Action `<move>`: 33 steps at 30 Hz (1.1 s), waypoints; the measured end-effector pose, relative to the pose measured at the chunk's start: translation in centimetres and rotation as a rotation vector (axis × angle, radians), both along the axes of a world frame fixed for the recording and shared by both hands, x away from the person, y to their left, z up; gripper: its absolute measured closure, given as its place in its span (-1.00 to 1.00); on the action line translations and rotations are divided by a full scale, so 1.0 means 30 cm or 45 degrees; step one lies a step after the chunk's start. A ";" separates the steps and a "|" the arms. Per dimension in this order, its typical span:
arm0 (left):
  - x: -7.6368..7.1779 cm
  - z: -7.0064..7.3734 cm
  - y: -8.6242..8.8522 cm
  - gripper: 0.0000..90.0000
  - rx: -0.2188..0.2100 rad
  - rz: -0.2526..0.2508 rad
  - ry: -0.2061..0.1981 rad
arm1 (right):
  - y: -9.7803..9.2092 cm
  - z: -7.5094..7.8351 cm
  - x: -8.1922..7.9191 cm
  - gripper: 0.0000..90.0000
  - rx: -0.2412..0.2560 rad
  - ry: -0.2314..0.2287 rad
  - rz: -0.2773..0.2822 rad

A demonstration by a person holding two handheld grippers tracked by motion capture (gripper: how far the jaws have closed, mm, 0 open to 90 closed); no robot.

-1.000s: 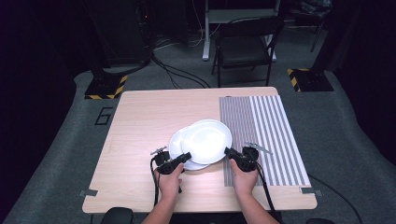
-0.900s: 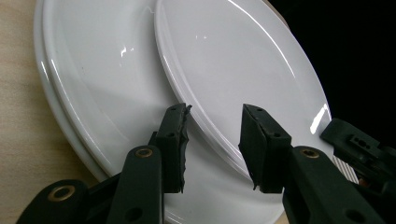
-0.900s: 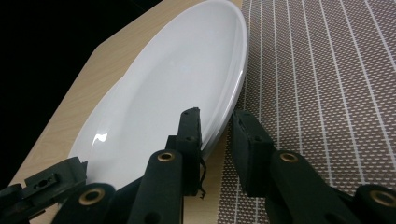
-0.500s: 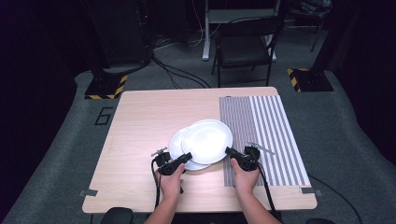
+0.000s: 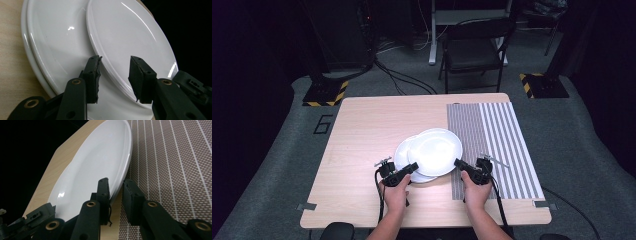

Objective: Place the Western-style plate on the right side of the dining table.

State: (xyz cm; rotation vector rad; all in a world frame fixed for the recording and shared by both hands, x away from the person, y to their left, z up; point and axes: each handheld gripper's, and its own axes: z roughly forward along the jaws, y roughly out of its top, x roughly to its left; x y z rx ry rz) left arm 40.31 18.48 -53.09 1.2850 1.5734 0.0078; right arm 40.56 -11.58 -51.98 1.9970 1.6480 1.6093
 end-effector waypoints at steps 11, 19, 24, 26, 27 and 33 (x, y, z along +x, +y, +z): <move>0.001 -0.002 -0.005 0.37 0.004 -0.004 -0.007 | -0.012 0.001 -0.006 0.68 -0.021 -0.024 -0.009; 0.002 -0.002 -0.007 0.34 0.002 -0.011 -0.009 | -0.023 -0.012 -0.007 0.68 0.026 -0.003 -0.029; 0.006 -0.005 -0.016 0.39 -0.025 -0.031 0.002 | -0.020 -0.012 -0.006 0.67 0.030 0.002 -0.031; 0.007 -0.007 -0.021 0.40 -0.046 -0.029 0.002 | -0.021 -0.017 -0.004 0.67 0.041 0.016 -0.039; 0.008 -0.007 -0.023 0.41 -0.056 -0.027 0.007 | -0.026 -0.024 -0.002 0.67 0.048 0.018 -0.037; 0.005 -0.004 -0.047 0.46 -0.091 -0.021 0.012 | -0.028 -0.027 -0.004 0.67 0.077 0.036 -0.043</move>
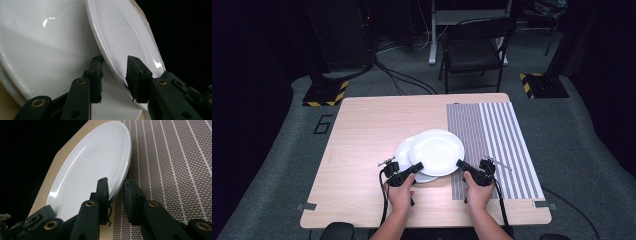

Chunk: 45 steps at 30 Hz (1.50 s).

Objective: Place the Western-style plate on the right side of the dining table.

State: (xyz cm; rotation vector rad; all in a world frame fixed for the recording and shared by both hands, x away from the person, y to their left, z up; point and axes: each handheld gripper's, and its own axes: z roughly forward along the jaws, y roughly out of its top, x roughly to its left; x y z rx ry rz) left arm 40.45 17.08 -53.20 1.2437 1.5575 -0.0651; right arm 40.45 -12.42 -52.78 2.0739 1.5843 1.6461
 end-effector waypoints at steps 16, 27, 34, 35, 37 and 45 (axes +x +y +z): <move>0.002 -0.006 -0.039 0.55 0.006 -0.001 -0.018 | -0.001 0.001 -0.002 0.66 0.004 0.012 0.000; 0.004 -0.006 -0.040 0.55 0.017 -0.001 -0.030 | 0.001 -0.001 -0.005 0.65 0.010 0.014 -0.002; 0.006 -0.007 -0.037 0.55 0.023 -0.009 -0.037 | 0.012 -0.007 0.003 0.63 0.063 0.053 0.014; 0.006 -0.007 -0.037 0.55 0.022 -0.010 -0.038 | 0.014 -0.010 0.004 0.63 0.057 0.044 0.020; 0.007 -0.007 -0.037 0.55 0.023 -0.006 -0.044 | 0.020 -0.011 0.004 0.63 0.046 0.047 0.020; 0.008 -0.008 -0.034 0.53 0.044 0.001 -0.058 | 0.030 -0.010 -0.001 0.62 0.060 0.050 0.021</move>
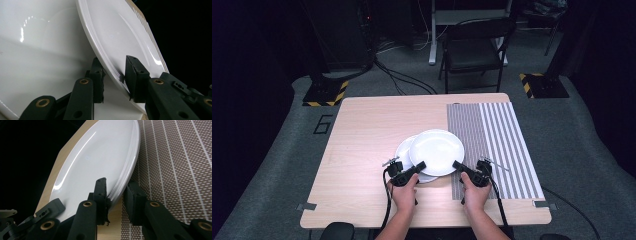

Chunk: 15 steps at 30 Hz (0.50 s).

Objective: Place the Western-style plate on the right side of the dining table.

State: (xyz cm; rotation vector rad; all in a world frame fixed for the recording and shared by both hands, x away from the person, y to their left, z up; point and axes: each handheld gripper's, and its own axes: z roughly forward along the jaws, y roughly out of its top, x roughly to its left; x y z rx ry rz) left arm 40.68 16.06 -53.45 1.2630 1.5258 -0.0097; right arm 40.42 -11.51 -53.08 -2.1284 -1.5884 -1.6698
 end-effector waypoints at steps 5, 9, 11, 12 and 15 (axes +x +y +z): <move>0.001 -0.001 0.001 0.51 -0.009 0.000 -0.006 | 0.004 0.004 -0.006 0.59 -0.006 -0.026 -0.001; 0.002 -0.001 0.002 0.51 -0.008 0.001 -0.009 | 0.009 0.008 -0.013 0.56 -0.035 -0.051 0.004; 0.002 0.000 0.003 0.51 -0.010 0.001 -0.012 | 0.009 0.007 -0.014 0.56 -0.044 -0.057 0.010; 0.002 0.001 0.003 0.51 -0.011 0.003 -0.012 | 0.014 0.015 -0.018 0.55 -0.013 -0.032 0.004; 0.002 0.003 0.005 0.51 -0.008 0.000 -0.026 | 0.012 0.013 -0.019 0.55 -0.050 -0.061 0.016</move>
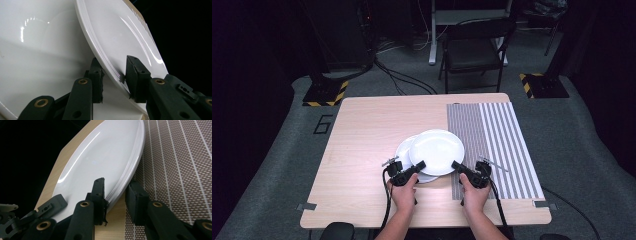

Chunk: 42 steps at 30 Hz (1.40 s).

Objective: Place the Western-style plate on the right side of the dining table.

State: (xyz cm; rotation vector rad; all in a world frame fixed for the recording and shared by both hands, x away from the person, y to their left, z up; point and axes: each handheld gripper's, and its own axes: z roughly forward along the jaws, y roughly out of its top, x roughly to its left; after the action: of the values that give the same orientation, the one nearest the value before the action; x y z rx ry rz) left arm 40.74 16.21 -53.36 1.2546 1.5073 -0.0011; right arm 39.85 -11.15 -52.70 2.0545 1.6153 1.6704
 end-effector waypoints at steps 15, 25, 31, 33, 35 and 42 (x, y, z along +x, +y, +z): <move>-0.005 0.028 0.006 0.46 0.053 -0.014 -0.047 | 0.009 0.035 -0.011 0.50 -0.073 -0.073 0.047; -0.007 0.059 -0.001 0.43 0.115 -0.033 -0.080 | 0.008 0.050 -0.012 0.48 -0.098 -0.088 0.062; -0.007 0.076 -0.010 0.42 0.133 -0.038 -0.105 | 0.001 0.063 -0.015 0.46 -0.110 -0.108 0.067; -0.007 0.080 -0.013 0.42 0.139 -0.044 -0.109 | -0.001 0.066 -0.015 0.46 -0.120 -0.113 0.070; -0.006 0.083 -0.016 0.41 0.148 -0.053 -0.115 | -0.005 0.071 -0.016 0.45 -0.125 -0.116 0.070; -0.003 0.104 -0.034 0.37 0.187 -0.093 -0.135 | -0.025 0.088 -0.016 0.44 -0.146 -0.120 0.076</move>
State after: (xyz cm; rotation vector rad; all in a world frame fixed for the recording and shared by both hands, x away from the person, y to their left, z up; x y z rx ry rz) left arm 40.66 15.19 -50.24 1.4045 1.3897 0.1285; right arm 39.37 -11.91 -50.05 1.8638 1.7149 1.6247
